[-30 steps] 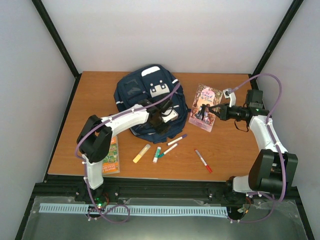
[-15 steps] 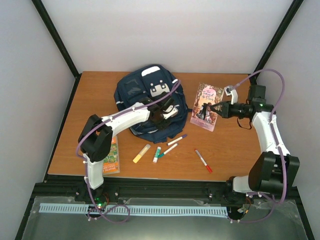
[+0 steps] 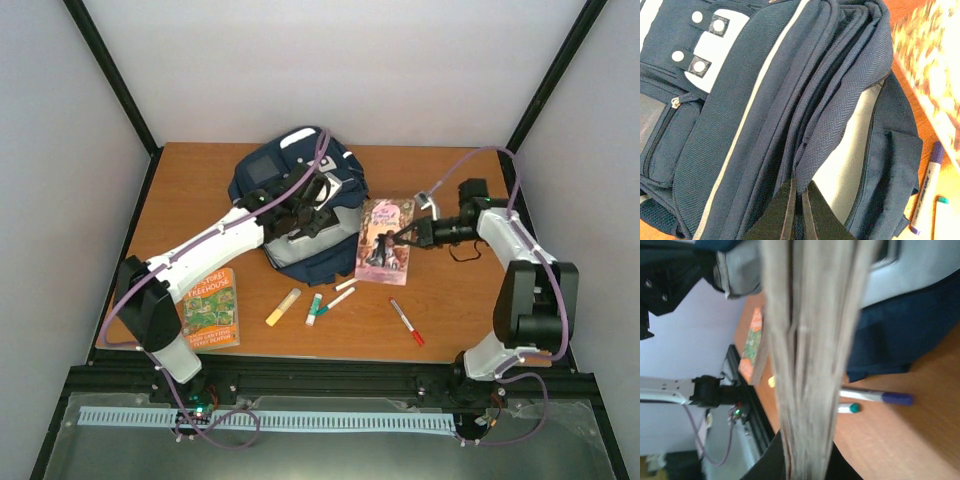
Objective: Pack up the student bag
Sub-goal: Place the book in the student bag.
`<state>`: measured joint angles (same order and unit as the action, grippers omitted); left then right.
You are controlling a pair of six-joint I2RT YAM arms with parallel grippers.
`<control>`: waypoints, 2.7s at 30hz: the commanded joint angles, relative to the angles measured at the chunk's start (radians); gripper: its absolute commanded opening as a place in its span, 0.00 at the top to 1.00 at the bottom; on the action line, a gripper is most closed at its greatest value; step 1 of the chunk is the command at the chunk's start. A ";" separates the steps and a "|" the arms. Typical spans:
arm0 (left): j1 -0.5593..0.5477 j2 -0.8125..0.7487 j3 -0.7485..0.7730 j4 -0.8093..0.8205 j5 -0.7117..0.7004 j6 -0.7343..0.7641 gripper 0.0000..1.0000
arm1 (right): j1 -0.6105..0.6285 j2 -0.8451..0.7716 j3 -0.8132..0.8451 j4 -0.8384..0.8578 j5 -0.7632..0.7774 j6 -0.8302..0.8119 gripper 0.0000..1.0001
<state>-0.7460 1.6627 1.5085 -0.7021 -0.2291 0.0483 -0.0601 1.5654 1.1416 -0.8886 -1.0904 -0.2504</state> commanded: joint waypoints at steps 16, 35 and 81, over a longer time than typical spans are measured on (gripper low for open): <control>0.065 -0.204 -0.116 0.284 -0.056 -0.099 0.99 | 0.263 0.180 0.016 -0.027 -0.086 0.011 0.97; 0.217 -0.220 -0.127 0.319 0.214 -0.219 0.99 | 0.393 0.500 0.298 -0.023 -0.250 0.142 0.97; 0.231 -0.260 -0.125 0.267 0.193 -0.229 0.99 | 0.439 0.361 0.268 0.159 0.258 0.167 0.26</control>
<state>-0.5320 1.4609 1.3544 -0.4950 -0.0177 -0.1646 0.3691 2.0335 1.4769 -0.7071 -0.8726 0.0216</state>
